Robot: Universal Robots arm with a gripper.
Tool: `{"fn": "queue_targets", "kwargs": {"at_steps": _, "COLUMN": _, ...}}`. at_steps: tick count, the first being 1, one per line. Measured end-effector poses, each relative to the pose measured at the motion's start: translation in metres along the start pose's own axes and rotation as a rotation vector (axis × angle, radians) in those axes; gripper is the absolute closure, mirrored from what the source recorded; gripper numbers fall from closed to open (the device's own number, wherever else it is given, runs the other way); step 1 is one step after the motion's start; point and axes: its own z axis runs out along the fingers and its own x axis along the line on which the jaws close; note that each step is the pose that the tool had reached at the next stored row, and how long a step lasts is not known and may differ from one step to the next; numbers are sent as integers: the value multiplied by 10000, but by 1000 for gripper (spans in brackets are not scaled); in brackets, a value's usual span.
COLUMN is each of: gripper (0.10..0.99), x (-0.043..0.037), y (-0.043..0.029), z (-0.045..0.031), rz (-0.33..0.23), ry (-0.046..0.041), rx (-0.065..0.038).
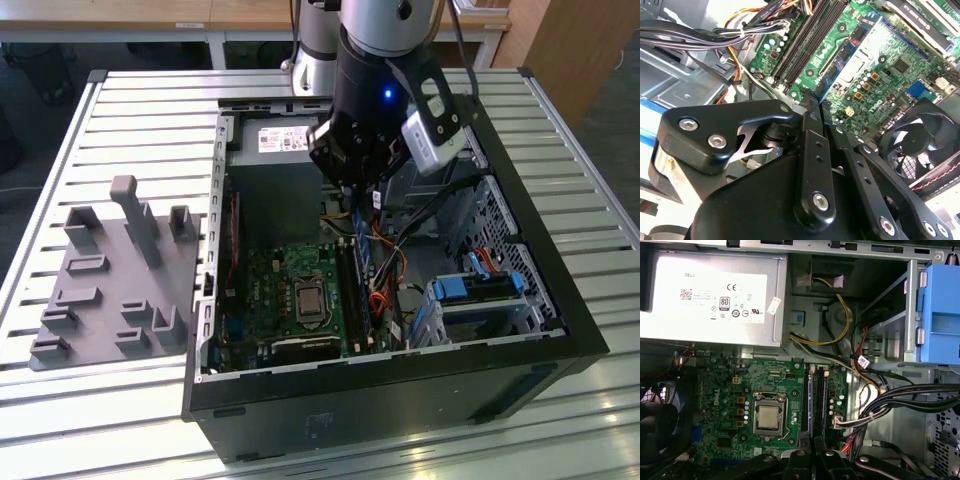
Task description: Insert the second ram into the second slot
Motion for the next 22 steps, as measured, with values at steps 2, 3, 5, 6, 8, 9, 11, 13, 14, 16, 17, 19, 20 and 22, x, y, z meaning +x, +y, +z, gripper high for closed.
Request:
{"fn": "queue_targets", "kwargs": {"at_steps": 2, "gripper": 949, "x": 0, "y": 0, "z": 12, "rz": 0, "ry": 1, "rx": 0}}
{"fn": "queue_targets", "kwargs": {"at_steps": 3, "gripper": 949, "x": 0, "y": -1, "z": 17, "rz": 0, "ry": 0, "rx": 1}}
{"fn": "queue_targets", "kwargs": {"at_steps": 5, "gripper": 949, "x": 0, "y": -1, "z": 26, "rz": 0, "ry": 0, "rx": 0}}
{"fn": "queue_targets", "kwargs": {"at_steps": 6, "gripper": 949, "x": 0, "y": -1, "z": 30, "rz": 0, "ry": 1, "rx": 0}}
{"fn": "queue_targets", "kwargs": {"at_steps": 8, "gripper": 949, "x": 0, "y": -1, "z": 36, "rz": 0, "ry": 1, "rx": 0}}
{"fn": "queue_targets", "kwargs": {"at_steps": 9, "gripper": 949, "x": 0, "y": -2, "z": 40, "rz": 0, "ry": 0, "rx": 0}}
{"fn": "queue_targets", "kwargs": {"at_steps": 11, "gripper": 949, "x": 0, "y": -2, "z": 46, "rz": 3, "ry": 1, "rx": 0}}
{"fn": "queue_targets", "kwargs": {"at_steps": 13, "gripper": 949, "x": 0, "y": -2, "z": 52, "rz": 26, "ry": -1, "rx": 1}}
{"fn": "queue_targets", "kwargs": {"at_steps": 14, "gripper": 949, "x": 0, "y": -2, "z": 55, "rz": 39, "ry": -1, "rx": 1}}
{"fn": "queue_targets", "kwargs": {"at_steps": 16, "gripper": 949, "x": 0, "y": -2, "z": 61, "rz": 67, "ry": -2, "rx": 0}}
{"fn": "queue_targets", "kwargs": {"at_steps": 17, "gripper": 949, "x": 0, "y": -3, "z": 64, "rz": 79, "ry": -3, "rx": 0}}
{"fn": "queue_targets", "kwargs": {"at_steps": 19, "gripper": 949, "x": 0, "y": -3, "z": 71, "rz": 90, "ry": -3, "rx": 0}}
{"fn": "queue_targets", "kwargs": {"at_steps": 20, "gripper": 949, "x": 0, "y": -3, "z": 75, "rz": 93, "ry": -4, "rx": 0}}
{"fn": "queue_targets", "kwargs": {"at_steps": 22, "gripper": 949, "x": 0, "y": -3, "z": 83, "rz": 98, "ry": -3, "rx": 0}}
